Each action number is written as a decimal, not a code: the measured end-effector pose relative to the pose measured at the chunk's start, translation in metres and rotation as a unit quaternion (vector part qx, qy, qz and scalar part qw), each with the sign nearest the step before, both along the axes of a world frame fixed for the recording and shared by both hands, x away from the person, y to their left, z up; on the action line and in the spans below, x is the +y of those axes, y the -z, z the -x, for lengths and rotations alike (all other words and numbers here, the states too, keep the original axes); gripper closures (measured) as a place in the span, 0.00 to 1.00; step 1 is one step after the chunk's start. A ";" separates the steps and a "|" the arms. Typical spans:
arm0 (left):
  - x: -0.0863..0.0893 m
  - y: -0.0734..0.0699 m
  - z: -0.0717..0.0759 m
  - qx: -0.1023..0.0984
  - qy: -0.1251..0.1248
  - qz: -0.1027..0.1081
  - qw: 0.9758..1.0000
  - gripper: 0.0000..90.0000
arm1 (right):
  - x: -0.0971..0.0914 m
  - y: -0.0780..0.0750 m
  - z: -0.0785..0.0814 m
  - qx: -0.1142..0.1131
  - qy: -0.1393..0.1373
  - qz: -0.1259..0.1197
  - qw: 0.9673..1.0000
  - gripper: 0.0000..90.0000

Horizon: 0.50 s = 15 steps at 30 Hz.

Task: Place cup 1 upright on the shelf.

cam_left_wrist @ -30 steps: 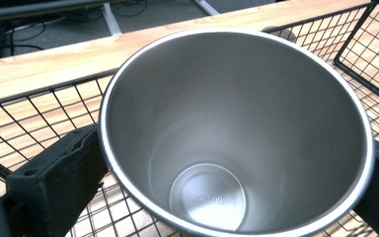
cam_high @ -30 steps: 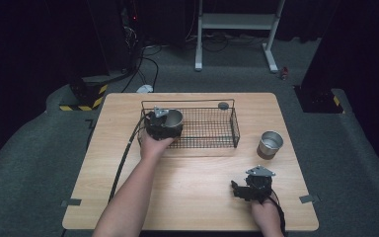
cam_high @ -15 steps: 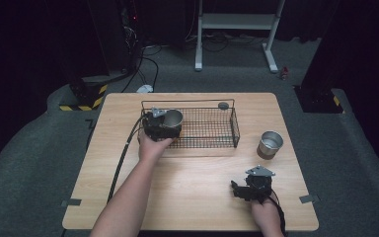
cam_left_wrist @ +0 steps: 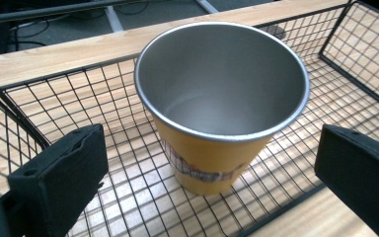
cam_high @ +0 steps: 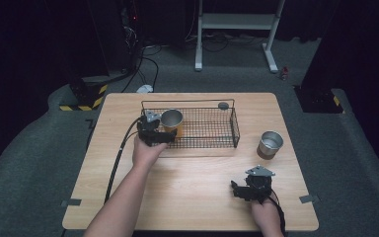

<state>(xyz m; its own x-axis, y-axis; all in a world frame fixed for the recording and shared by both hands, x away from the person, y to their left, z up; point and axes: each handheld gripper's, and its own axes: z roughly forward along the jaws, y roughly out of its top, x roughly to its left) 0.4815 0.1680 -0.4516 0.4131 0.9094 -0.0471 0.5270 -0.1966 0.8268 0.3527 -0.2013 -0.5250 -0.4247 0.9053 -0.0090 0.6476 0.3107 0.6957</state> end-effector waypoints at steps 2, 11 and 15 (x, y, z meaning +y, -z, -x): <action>0.001 -0.002 0.004 -0.001 0.001 0.000 1.000 0.00 | 0.000 0.000 0.000 0.000 -0.001 0.001 1.000 0.10; 0.008 -0.008 0.018 -0.001 0.009 -0.003 1.000 0.01 | 0.000 0.000 0.000 0.000 -0.001 0.001 1.000 0.10; 0.010 -0.007 0.024 0.001 0.013 0.004 1.000 0.01 | 0.000 0.000 0.000 0.000 -0.001 0.001 1.000 0.10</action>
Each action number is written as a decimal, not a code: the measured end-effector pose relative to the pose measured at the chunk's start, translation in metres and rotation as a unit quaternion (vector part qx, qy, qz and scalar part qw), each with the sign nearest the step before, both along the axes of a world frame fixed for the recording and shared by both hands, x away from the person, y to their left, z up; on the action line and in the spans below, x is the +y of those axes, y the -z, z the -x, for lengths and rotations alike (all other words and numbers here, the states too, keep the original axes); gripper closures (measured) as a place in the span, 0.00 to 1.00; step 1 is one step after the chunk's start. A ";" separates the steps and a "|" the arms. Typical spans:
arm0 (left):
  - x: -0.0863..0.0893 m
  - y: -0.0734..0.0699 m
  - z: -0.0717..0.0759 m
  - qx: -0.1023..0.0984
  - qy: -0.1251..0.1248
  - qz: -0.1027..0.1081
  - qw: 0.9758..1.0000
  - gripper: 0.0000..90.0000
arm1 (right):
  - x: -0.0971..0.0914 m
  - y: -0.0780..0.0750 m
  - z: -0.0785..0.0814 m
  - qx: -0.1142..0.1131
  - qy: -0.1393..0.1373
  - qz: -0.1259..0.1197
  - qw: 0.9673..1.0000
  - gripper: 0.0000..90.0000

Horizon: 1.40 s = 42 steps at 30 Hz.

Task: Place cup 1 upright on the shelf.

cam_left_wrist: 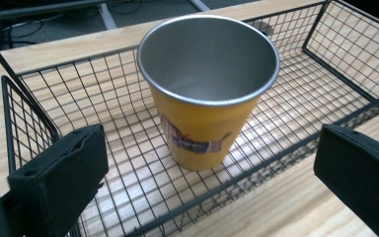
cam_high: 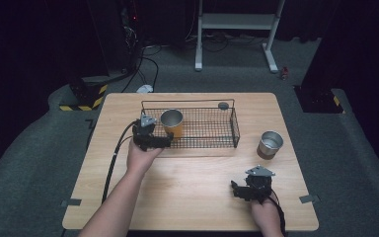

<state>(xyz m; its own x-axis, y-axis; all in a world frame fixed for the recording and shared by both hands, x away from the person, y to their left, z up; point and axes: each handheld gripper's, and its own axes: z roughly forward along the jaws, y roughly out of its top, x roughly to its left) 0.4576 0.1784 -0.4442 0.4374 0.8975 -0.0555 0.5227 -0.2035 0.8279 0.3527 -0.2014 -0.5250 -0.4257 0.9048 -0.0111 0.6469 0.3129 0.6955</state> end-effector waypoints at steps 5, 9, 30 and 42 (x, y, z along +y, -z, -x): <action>0.002 0.001 0.007 0.005 0.002 -0.001 1.000 0.01 | 0.000 0.000 0.000 0.000 0.000 0.000 1.000 0.10; 0.005 0.003 0.012 0.005 0.001 -0.008 1.000 0.02 | 0.000 0.000 0.000 0.000 0.001 0.000 1.000 0.10; 0.015 0.016 0.035 0.020 0.021 -0.005 1.000 0.04 | 0.000 0.000 0.000 -0.001 0.001 -0.001 1.000 0.10; 0.025 0.034 0.048 0.043 0.031 -0.005 0.999 0.01 | 0.000 0.000 0.000 -0.002 0.000 0.000 1.000 0.10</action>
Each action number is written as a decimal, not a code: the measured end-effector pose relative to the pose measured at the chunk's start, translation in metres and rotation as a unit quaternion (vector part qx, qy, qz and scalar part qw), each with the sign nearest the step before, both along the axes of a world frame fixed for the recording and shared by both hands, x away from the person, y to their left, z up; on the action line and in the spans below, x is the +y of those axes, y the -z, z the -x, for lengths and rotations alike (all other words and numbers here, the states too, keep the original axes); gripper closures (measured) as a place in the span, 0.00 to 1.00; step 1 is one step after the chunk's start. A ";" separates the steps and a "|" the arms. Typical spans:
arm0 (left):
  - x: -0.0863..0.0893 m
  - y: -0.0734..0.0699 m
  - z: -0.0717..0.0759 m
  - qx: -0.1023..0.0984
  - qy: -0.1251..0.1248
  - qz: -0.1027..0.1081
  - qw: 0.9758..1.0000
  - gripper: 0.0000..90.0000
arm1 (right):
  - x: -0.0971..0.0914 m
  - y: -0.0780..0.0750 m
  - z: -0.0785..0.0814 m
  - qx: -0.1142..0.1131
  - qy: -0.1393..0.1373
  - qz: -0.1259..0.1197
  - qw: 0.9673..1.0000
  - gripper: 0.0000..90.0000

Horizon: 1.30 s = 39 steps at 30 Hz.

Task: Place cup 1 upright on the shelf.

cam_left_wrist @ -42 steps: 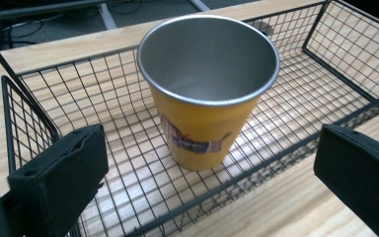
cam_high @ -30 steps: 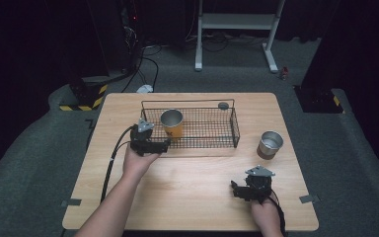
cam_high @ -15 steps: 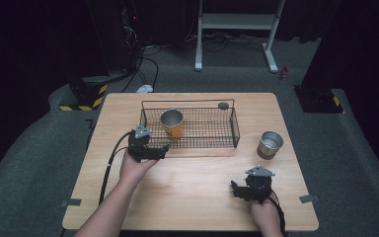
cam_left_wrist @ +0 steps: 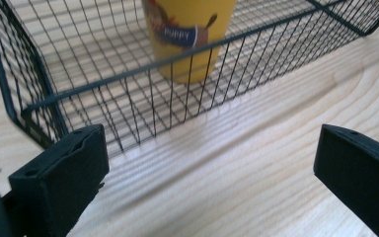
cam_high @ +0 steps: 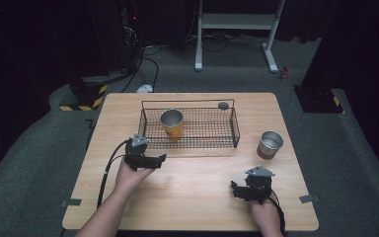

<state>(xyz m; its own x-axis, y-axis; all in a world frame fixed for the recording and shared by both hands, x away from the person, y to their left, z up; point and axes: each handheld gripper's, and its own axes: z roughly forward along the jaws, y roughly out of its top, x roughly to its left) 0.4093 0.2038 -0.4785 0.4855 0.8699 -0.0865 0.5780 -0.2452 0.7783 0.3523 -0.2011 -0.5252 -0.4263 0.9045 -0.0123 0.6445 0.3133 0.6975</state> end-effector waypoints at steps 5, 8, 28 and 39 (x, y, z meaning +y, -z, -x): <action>0.007 0.010 0.008 0.007 0.001 -0.010 1.000 0.01 | 0.000 0.000 0.000 -0.001 -0.001 0.001 1.000 0.10; 0.013 0.019 0.014 0.012 -0.003 -0.015 1.000 0.01 | 0.000 0.000 0.000 -0.001 -0.001 0.002 1.000 0.10; 0.042 0.049 0.044 0.039 -0.002 -0.076 0.996 0.00 | 0.000 0.000 0.000 -0.001 0.000 0.001 1.000 0.10; 0.056 0.052 0.061 0.027 -0.001 -0.068 0.997 0.01 | 0.000 0.000 0.000 -0.001 0.000 0.001 1.000 0.10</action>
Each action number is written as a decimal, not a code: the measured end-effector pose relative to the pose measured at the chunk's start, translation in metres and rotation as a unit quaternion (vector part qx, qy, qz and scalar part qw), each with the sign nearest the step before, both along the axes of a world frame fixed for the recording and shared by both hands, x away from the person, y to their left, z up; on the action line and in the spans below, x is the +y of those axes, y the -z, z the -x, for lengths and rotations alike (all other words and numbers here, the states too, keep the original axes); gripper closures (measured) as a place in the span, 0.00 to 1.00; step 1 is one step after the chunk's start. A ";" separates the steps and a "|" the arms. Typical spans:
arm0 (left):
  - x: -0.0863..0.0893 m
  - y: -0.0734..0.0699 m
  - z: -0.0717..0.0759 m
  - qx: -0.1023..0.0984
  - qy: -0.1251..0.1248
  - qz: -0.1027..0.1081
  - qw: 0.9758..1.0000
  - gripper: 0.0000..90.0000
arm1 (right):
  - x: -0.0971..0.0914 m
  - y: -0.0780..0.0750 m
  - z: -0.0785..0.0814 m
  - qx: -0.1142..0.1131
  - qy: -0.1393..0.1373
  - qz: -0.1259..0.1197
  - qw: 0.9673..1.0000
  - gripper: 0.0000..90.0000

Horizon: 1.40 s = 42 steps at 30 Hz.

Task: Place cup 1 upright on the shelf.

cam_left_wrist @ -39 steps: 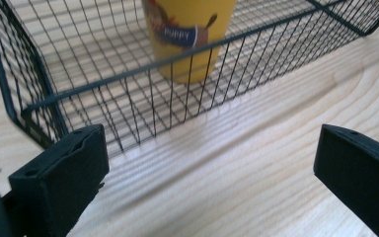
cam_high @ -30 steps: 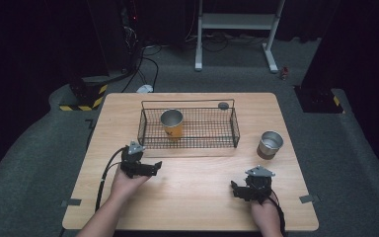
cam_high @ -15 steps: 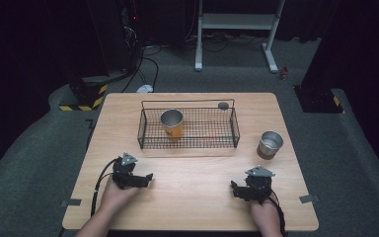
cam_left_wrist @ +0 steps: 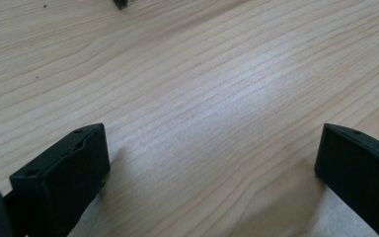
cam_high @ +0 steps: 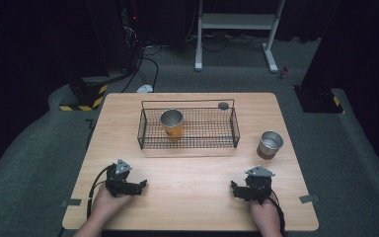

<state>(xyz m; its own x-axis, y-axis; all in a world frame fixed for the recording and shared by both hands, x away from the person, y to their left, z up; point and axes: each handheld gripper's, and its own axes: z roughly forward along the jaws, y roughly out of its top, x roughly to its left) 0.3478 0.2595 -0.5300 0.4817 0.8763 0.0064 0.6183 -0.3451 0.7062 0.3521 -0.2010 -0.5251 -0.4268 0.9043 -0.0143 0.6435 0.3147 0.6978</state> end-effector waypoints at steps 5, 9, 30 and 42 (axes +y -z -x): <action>-0.001 0.001 0.005 -0.005 -0.015 0.002 1.000 0.01 | 0.001 0.000 0.000 0.000 -0.007 -0.001 1.000 0.10; -0.003 0.001 0.004 -0.002 -0.012 0.000 1.000 0.01 | 0.001 0.000 0.001 0.002 -0.009 -0.002 1.000 0.10; -0.007 0.000 0.005 0.000 -0.043 0.001 0.999 0.00 | -0.001 -0.001 0.002 0.000 -0.012 -0.004 1.000 0.15; -0.006 0.000 0.005 -0.001 -0.042 0.001 0.999 0.00 | -0.008 -0.011 0.006 -0.034 0.002 -0.020 0.999 0.14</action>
